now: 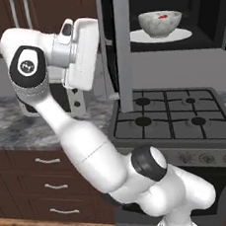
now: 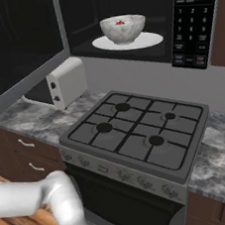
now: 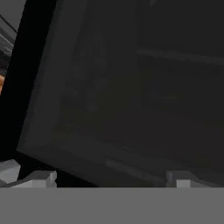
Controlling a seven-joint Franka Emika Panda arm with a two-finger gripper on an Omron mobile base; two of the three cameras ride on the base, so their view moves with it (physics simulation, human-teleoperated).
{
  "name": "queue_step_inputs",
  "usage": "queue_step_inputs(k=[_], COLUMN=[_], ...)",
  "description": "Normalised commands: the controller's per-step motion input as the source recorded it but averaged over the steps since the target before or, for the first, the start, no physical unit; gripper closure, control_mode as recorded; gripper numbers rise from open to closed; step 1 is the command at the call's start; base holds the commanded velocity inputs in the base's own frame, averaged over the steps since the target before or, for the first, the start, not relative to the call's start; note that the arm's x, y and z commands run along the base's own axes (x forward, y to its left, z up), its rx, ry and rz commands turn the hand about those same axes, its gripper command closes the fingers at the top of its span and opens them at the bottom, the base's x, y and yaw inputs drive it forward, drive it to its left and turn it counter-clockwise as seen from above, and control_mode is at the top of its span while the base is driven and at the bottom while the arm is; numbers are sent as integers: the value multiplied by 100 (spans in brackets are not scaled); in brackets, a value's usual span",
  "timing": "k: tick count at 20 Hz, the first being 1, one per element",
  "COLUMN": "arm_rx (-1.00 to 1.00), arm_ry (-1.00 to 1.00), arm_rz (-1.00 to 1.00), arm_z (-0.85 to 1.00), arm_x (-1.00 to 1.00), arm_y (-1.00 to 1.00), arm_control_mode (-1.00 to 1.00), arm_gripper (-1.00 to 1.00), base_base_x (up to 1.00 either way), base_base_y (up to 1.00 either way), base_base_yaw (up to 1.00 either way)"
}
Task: Place the bowl containing the tomato and onion in the microwave. Close the microwave door and press the start button to microwave the meal.
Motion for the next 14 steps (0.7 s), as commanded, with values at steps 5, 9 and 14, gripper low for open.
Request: queue_step_inputs(k=[5, 9, 14], arm_rx=[24, 26, 11], arm_ry=[-26, -32, -29], arm_rz=[-7, 0, 0], arm_z=[0, -9, -40], arm_x=[-44, -9, 10], arm_y=[-100, -100, -100], arm_control_mode=[-100, -100, -100], arm_gripper=[-100, -100, -100], base_base_x=[0, 0, 0], base_base_y=[0, 0, 0], base_base_yaw=[0, 0, 0])
